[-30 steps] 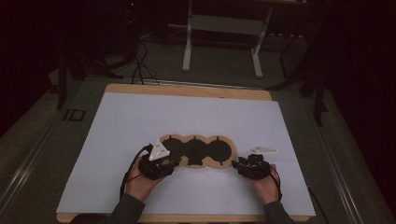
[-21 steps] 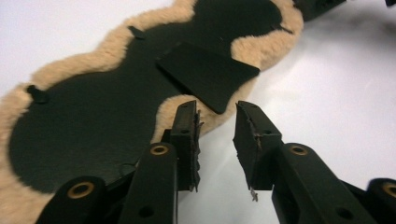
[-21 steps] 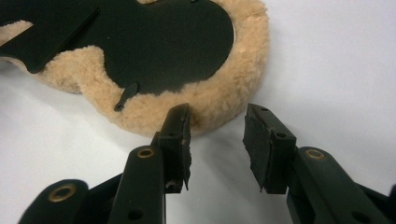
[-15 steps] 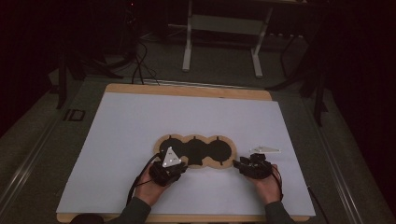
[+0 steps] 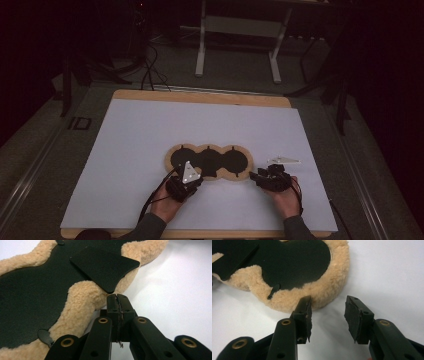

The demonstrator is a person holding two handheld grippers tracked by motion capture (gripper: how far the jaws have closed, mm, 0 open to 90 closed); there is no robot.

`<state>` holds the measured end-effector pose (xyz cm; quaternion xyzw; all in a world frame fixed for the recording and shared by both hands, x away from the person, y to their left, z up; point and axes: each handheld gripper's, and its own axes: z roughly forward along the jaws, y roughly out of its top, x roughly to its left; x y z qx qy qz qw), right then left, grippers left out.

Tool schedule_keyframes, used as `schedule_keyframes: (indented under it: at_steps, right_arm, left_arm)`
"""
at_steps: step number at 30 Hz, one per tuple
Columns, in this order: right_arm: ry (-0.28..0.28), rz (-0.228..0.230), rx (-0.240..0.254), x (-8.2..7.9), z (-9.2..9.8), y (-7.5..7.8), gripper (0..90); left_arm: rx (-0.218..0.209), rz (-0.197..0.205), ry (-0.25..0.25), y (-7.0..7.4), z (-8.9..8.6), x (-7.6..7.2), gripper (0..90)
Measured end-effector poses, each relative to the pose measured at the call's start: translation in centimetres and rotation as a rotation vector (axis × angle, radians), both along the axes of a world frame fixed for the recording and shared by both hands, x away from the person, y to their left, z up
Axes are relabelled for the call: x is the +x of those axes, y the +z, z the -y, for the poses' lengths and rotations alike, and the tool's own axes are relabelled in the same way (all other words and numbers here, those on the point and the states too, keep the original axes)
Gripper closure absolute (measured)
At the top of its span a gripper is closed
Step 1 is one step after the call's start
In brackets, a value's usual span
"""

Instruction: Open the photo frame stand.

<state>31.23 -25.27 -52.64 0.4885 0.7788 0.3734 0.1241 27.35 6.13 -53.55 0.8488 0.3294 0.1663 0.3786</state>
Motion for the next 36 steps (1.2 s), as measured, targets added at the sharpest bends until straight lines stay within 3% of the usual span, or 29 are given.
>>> schedule_keyframes:
  at_steps: [17, 36]
  right_arm:
    - [-0.001, 0.012, 0.013, -0.16, 0.11, 0.12, 55.0]
    - [0.001, 0.014, 0.005, -0.12, 0.08, 0.05, 55.0]
  left_arm:
    - [-0.005, 0.007, 0.025, -0.62, 0.52, 0.36, 89.6]
    - [-0.025, 0.016, 0.028, -0.09, 0.51, 0.44, 89.8]
